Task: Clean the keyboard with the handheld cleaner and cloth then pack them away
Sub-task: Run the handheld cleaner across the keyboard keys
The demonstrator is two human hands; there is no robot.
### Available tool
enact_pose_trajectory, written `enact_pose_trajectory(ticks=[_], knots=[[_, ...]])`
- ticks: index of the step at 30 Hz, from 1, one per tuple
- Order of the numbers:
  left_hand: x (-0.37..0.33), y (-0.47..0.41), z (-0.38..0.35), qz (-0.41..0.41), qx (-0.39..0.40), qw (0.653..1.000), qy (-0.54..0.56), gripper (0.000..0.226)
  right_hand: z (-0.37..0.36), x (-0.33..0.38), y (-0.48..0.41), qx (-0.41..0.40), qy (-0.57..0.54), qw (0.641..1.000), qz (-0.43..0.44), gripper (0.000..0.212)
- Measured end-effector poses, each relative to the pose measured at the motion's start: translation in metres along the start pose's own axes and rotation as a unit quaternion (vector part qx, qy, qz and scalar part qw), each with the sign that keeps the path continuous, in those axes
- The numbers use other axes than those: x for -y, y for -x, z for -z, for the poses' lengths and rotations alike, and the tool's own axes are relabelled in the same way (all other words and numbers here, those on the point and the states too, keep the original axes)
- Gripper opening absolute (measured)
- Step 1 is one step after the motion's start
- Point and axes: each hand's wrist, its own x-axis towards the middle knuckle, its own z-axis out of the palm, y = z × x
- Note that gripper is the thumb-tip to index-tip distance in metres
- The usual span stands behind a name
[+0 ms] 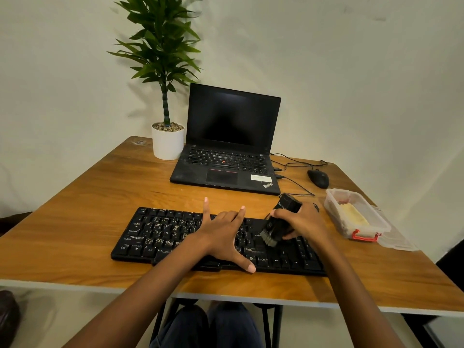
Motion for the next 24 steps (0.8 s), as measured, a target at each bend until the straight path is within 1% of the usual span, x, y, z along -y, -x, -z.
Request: enact_pose_trajectory(ticks=[1, 2, 4, 5, 8, 9, 12, 13, 14, 16, 17, 20, 21, 23, 24], knots=[[0.0, 0.0, 0.0, -0.003, -0.004, 1.0, 0.0, 0.133, 0.0, -0.002, 0.003, -0.011, -0.002, 1.0, 0.011, 0.018], [0.0, 0.001, -0.001, -0.006, -0.009, 1.0, 0.001, 0.133, 0.0, -0.004, 0.007, -0.004, 0.001, 1.0, 0.021, 0.018], [0.0, 0.002, -0.002, -0.009, -0.022, 1.0, 0.0, 0.132, 0.004, -0.006, 0.015, 0.048, 0.028, 0.998, 0.029, 0.019], [0.0, 0.002, -0.003, -0.009, -0.027, 1.0, -0.001, 0.132, 0.005, -0.005, 0.018, 0.06, 0.047, 0.997, 0.029, 0.019], [0.0, 0.002, -0.003, -0.012, -0.033, 0.999, -0.006, 0.132, 0.003, -0.003, 0.023, 0.021, 0.09, 0.994, 0.062, 0.017], [0.0, 0.002, -0.003, -0.013, -0.036, 0.999, -0.008, 0.132, 0.001, -0.002, 0.024, 0.024, 0.1, 0.992, 0.073, 0.018], [0.001, 0.003, -0.005, -0.015, -0.04, 0.999, -0.007, 0.131, 0.002, 0.003, 0.028, 0.083, 0.11, 0.989, 0.059, 0.021], [0.001, 0.004, -0.005, -0.014, -0.039, 0.999, -0.006, 0.131, 0.003, 0.003, 0.028, 0.08, 0.118, 0.988, 0.052, 0.019], [0.001, 0.003, -0.004, -0.014, -0.038, 0.999, -0.005, 0.131, 0.003, 0.003, 0.029, 0.06, 0.128, 0.988, 0.055, 0.018], [0.0, 0.003, -0.004, -0.015, -0.035, 0.999, -0.004, 0.132, -0.001, 0.0, 0.031, 0.018, 0.142, 0.986, 0.08, 0.022], [0.0, 0.002, -0.004, -0.016, -0.037, 0.999, -0.005, 0.132, -0.002, -0.002, 0.032, 0.02, 0.14, 0.986, 0.087, 0.023], [0.001, 0.002, -0.005, -0.014, -0.04, 0.999, -0.004, 0.132, 0.003, 0.0, 0.037, 0.072, 0.104, 0.99, 0.063, 0.018], [0.002, 0.002, -0.005, -0.014, -0.04, 0.999, -0.004, 0.132, 0.004, 0.0, 0.038, 0.062, 0.105, 0.991, 0.059, 0.018], [0.002, 0.002, -0.005, -0.013, -0.04, 0.999, -0.003, 0.132, 0.001, -0.001, 0.038, 0.005, 0.129, 0.988, 0.082, 0.017], [0.002, 0.002, -0.006, -0.013, -0.04, 0.999, -0.003, 0.132, -0.002, -0.002, 0.039, -0.006, 0.135, 0.986, 0.094, 0.017]])
